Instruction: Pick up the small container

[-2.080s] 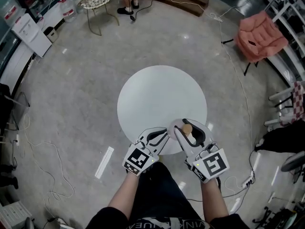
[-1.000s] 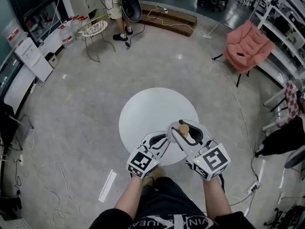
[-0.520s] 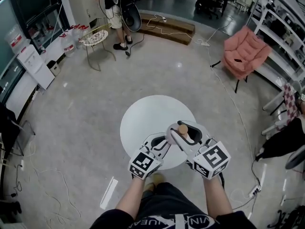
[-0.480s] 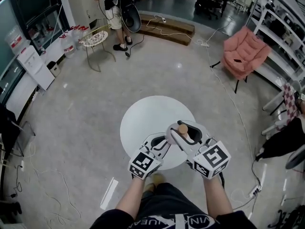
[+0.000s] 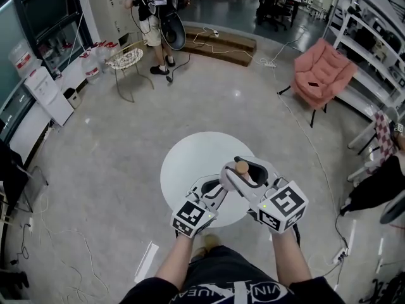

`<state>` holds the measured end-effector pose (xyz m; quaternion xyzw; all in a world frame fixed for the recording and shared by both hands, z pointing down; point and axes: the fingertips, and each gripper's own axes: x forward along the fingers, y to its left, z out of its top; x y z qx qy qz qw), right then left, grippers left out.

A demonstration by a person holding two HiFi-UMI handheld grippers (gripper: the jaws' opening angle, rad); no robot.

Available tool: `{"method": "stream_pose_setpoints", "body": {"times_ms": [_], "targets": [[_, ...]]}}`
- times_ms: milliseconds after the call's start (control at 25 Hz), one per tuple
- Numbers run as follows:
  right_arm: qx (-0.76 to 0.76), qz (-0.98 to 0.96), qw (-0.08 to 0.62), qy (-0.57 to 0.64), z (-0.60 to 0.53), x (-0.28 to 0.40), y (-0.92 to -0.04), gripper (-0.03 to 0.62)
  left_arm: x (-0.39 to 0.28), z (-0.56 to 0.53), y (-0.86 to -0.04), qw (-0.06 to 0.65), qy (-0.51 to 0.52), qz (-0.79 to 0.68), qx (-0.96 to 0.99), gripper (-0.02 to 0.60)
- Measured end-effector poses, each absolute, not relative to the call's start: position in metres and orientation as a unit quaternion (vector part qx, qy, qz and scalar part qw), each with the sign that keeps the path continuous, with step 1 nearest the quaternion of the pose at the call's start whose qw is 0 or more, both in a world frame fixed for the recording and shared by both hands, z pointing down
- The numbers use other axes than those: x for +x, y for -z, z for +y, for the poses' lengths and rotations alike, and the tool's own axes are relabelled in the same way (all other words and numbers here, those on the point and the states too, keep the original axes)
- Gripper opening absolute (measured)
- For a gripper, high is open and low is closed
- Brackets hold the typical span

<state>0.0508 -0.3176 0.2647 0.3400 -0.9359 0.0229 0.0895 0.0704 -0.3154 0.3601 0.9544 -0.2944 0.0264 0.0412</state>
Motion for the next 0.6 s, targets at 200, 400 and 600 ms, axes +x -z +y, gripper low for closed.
{"method": "stream_pose_setpoints", "body": {"times_ms": [200, 400, 600], "targets": [[0.335, -0.938, 0.083, -0.020, -0.315, 0.048, -0.254, 0.133, 0.066, -0.313, -0.348, 0.036, -0.018, -0.298, 0.954, 0.029], [0.333, -0.940, 0.075, -0.021, -0.314, 0.048, -0.246, 0.133, 0.065, -0.313, -0.341, 0.024, -0.018, -0.300, 0.953, 0.029], [0.332, -0.940, 0.074, -0.016, -0.310, 0.046, -0.244, 0.133, 0.063, -0.309, -0.338, 0.019, -0.016, -0.300, 0.954, 0.029]]}}
